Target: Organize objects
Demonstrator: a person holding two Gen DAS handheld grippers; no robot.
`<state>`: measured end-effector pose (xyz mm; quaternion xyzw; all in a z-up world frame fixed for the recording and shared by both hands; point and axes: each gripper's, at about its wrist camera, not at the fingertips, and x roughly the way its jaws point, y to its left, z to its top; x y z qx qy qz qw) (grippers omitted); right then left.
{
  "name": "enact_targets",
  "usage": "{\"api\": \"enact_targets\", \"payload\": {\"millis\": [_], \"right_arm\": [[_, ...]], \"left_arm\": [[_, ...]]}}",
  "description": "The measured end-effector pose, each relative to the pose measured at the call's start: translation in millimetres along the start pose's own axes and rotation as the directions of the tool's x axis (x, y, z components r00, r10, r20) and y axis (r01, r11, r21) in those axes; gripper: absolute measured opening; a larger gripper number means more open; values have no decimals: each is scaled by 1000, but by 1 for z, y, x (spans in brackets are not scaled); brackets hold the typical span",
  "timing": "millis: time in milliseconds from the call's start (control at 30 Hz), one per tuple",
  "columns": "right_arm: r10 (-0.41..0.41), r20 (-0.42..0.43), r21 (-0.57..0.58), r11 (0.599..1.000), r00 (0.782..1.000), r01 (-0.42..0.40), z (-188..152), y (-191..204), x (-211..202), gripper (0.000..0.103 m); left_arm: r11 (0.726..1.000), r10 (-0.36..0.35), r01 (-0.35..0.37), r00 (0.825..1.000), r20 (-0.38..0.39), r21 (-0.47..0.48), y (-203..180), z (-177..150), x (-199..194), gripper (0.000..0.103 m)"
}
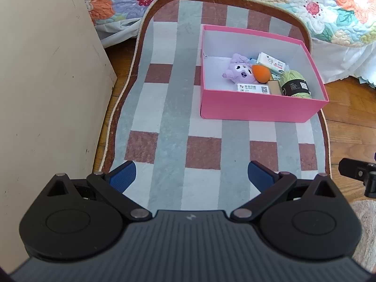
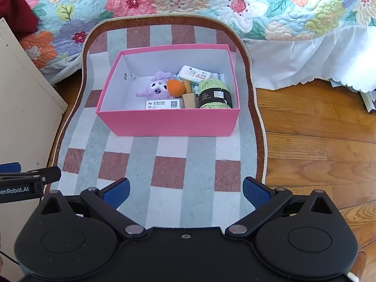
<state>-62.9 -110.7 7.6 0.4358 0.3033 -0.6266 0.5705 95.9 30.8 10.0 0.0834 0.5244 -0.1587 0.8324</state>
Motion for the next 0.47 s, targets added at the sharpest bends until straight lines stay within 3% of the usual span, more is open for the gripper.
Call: {"api": "enact_targets", "payload": {"millis": [467], "right_arm": [[-7,-13,8,1000,1000,7,-1,1,-2,103]], "left_arm": [[1000,-7,7,1000,7,23,-1,-1,-2,103]]}}
